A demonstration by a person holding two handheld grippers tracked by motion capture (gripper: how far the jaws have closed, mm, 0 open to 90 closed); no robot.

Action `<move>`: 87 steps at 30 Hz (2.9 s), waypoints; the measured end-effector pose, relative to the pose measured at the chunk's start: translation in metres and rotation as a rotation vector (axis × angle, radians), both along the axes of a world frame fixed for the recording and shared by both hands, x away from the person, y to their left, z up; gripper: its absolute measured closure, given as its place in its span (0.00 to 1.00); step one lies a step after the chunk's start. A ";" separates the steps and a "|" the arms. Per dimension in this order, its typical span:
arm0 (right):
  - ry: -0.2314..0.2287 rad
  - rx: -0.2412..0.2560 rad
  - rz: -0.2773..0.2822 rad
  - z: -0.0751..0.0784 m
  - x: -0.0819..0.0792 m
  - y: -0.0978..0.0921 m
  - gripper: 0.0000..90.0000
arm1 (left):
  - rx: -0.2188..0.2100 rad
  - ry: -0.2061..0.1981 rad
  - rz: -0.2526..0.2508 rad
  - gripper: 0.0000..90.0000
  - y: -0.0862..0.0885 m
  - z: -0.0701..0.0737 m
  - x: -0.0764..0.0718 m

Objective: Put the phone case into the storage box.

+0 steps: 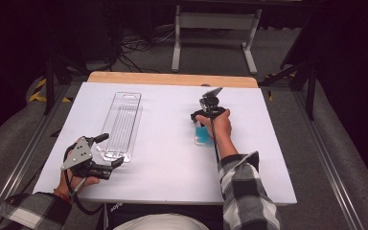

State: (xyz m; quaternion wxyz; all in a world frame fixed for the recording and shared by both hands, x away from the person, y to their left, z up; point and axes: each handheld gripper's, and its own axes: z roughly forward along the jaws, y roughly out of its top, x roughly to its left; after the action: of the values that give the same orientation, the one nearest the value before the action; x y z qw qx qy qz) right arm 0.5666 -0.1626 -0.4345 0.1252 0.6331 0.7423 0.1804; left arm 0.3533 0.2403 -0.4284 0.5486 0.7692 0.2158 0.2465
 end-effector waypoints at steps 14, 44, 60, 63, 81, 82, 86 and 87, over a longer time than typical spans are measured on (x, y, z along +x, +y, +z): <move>-0.027 -0.071 -0.036 -0.002 -0.003 0.008 0.12 | 0.013 0.027 -0.013 0.08 -0.004 -0.002 0.001; -0.377 0.052 -0.040 0.038 -0.045 -0.012 0.19 | 0.009 0.013 -0.016 0.08 -0.004 -0.001 0.002; -0.657 0.134 0.011 0.065 -0.092 -0.025 0.20 | 0.015 0.008 -0.011 0.08 -0.006 0.001 0.003; -0.683 0.135 0.036 0.067 -0.098 -0.021 0.20 | 0.010 0.014 -0.007 0.09 -0.008 0.001 0.003; -0.839 0.152 0.164 0.092 -0.141 0.007 0.20 | -0.017 -0.003 -0.046 0.15 -0.035 0.018 0.006; -0.846 0.157 0.174 0.093 -0.143 0.010 0.20 | -0.021 -0.003 -0.045 0.15 -0.038 0.020 0.006; -0.862 0.158 0.204 0.095 -0.150 0.020 0.20 | -0.015 -0.008 -0.058 0.16 -0.052 0.025 0.008; -0.861 0.158 0.209 0.095 -0.152 0.022 0.20 | -0.011 -0.013 -0.057 0.17 -0.056 0.026 0.009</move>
State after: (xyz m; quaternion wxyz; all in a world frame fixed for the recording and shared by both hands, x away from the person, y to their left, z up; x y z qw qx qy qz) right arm 0.4151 -0.1403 -0.3397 0.3551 0.4295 0.6665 0.4951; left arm 0.3620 0.1845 -0.4028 0.5612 0.7703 0.1916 0.2345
